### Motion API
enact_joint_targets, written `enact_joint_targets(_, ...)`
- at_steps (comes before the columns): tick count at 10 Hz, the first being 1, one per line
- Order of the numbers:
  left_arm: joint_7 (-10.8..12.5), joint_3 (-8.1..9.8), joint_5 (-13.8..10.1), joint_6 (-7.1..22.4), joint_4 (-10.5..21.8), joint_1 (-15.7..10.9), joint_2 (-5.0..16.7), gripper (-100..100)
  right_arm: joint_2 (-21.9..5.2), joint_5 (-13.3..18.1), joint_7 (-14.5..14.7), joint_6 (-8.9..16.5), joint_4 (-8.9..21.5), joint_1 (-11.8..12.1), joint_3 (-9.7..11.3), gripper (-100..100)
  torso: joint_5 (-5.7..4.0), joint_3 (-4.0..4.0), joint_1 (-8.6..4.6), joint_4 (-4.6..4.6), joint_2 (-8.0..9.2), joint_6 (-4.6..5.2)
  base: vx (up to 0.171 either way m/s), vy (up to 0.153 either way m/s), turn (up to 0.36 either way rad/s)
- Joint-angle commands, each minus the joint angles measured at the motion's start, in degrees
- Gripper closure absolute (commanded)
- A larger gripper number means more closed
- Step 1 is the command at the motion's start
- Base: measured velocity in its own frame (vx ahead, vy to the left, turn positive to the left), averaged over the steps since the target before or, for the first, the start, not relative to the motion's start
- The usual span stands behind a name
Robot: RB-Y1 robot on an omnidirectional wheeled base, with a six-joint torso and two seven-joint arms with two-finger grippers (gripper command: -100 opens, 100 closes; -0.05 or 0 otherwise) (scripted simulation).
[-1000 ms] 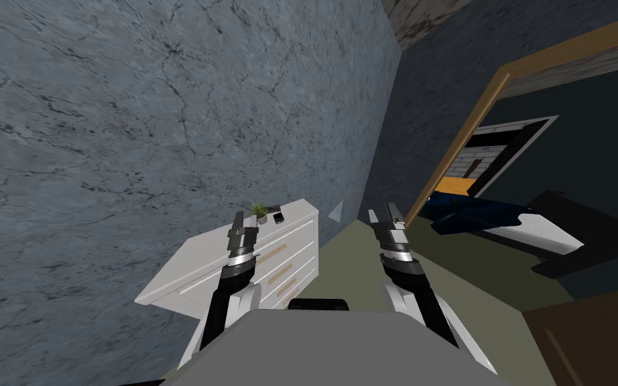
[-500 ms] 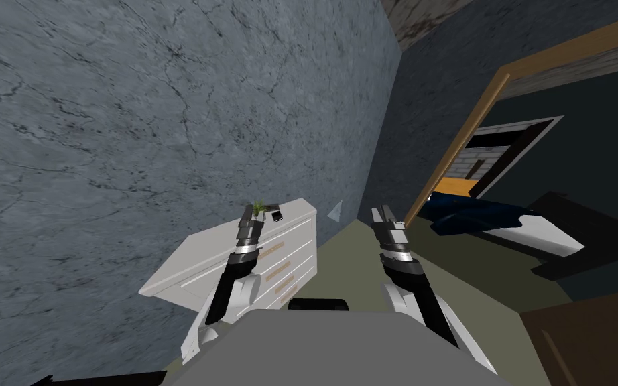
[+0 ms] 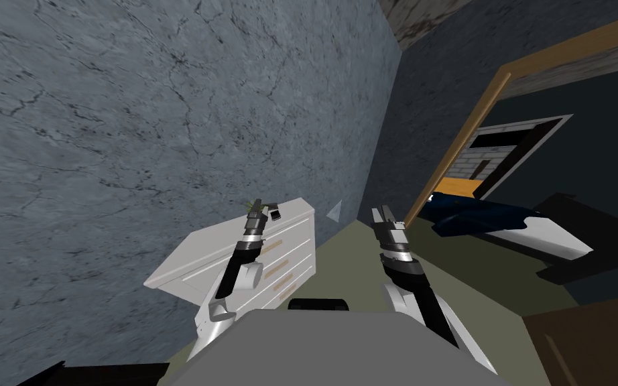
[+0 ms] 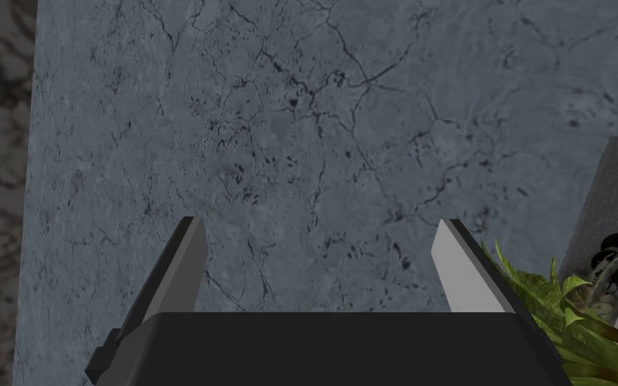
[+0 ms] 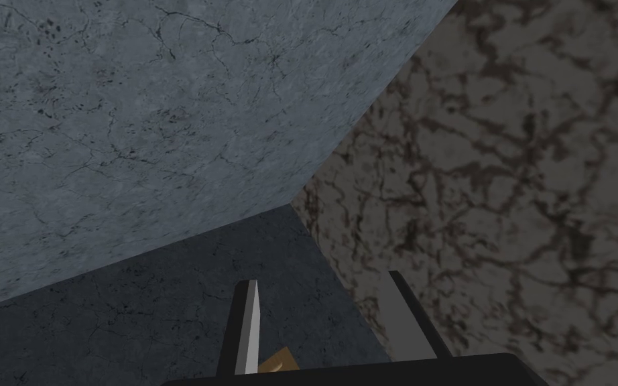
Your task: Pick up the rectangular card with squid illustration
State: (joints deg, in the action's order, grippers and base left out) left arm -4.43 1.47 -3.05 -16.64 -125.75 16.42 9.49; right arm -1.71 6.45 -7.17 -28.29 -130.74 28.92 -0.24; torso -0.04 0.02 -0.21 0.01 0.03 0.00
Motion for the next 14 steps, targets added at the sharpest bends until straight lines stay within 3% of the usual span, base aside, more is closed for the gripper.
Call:
enact_joint_targets(1, -0.46, 0.21, -0.09, 1.91, 0.69, -2.48, 0.59, -100, 0.0, 0.0, 0.0, 0.0, 0.0, 0.0, 0.0, 0, 0.0, 0.0, 0.0, 0.0, 0.0, 0.0, -0.011, -0.051, 0.028)
enact_joint_targets(4, -2.12, 0.97, -0.35, 7.31, 3.81, -7.99, 2.4, -100, 0.0, 0.0, 0.0, 0.0, 0.0, 0.0, 0.0, 0, 0.0, -0.01, 0.02, 0.0, -0.01, 0.01, -0.015, -0.057, 0.05)
enact_joint_targets(6, -2.12, 0.97, -0.35, 8.35, 3.81, -10.07, 2.4, -100, 0.0, 0.0, 0.0, 0.0, 0.0, 0.0, 0.0, 0, -0.01, 0.0, -0.03, 0.0, 0.0, 0.01, -0.013, -0.042, 0.009)
enact_joint_targets(7, -2.96, 1.4, -0.45, 11.27, 5.6, -12.39, 3.09, -100, 0.0, 0.0, 0.0, 0.0, 0.0, 0.0, 0.0, 0, 0.01, -0.01, 0.08, 0.0, -0.01, 0.0, -0.01, -0.043, 0.062)
enact_joint_targets(11, -3.8, 1.86, -0.53, 15.62, 7.51, -18.38, 3.63, -100, 0.0, 0.0, 0.0, 0.0, 0.0, 0.0, 0.0, 0, -0.01, -0.02, -0.02, -0.01, -0.03, 0.0, -0.008, -0.05, 0.041)
enact_joint_targets(12, -4.62, 2.34, -0.58, 18.06, 9.55, -20.57, 4.04, -100, 0.0, 0.0, 0.0, 0.0, 0.0, 0.0, 0.0, 0, 0.01, -0.02, 0.09, -0.01, -0.04, 0.0, -0.012, -0.041, 0.087)
enact_joint_targets(13, -4.62, 2.34, -0.58, 19.24, 9.55, -22.57, 4.04, -100, 0.0, 0.0, 0.0, 0.0, 0.0, 0.0, 0.0, 0, 0.02, -0.02, 0.07, -0.01, -0.03, -0.02, -0.01, -0.051, 0.052)
enact_joint_targets(14, -4.62, 2.34, -0.58, 19.5, 9.55, -22.72, 4.04, -100, 0.0, 0.0, 0.0, 0.0, 0.0, 0.0, 0.0, 0, 0.0, -0.01, 0.02, -0.01, -0.03, 0.0, -0.002, -0.025, -0.007)
